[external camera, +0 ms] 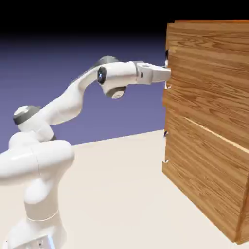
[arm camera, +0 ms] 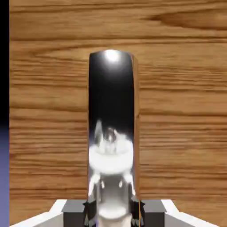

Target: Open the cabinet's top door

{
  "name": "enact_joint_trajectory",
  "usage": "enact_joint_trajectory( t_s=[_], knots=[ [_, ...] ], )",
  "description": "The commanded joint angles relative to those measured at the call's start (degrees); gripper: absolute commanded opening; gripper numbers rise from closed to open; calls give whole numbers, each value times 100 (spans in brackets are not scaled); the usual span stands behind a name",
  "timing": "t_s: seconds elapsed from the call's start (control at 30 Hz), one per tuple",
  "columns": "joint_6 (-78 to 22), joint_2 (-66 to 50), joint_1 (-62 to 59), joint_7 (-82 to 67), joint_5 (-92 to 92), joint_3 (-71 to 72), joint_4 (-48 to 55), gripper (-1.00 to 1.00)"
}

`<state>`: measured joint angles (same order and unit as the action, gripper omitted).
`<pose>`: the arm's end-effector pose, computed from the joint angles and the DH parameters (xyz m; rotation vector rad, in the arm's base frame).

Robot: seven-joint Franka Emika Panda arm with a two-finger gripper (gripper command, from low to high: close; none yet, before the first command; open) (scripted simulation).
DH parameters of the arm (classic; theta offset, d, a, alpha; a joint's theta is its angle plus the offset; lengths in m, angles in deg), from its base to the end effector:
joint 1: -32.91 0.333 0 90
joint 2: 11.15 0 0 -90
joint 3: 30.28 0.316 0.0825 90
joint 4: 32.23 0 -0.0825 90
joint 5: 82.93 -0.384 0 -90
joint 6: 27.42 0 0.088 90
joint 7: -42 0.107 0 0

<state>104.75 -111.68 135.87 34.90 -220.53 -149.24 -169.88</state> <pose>0.4287 0.1388 0.5625 -1.7636 0.6333 -1.6965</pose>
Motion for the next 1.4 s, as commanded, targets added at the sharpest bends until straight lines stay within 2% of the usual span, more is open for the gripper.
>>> enact_joint_trajectory(
  t_s=[0.0,0.33,0.63,0.87,1.13,1.37],
  knots=[
    [-179,-8,133,-128,-27,-65,-209,-100],
    [-2441,-48,1080,-1282,177,-1213,-2197,-100],
    [-4684,-45,542,-1776,846,-2550,-3101,-100],
    [-6428,100,-539,-1925,1079,-3248,-3353,-100],
    [-8340,1652,-1503,-3171,2523,-4272,-3114,-100],
    [-9503,3105,-2175,-4428,3842,-4581,-2511,-100]
  ],
)
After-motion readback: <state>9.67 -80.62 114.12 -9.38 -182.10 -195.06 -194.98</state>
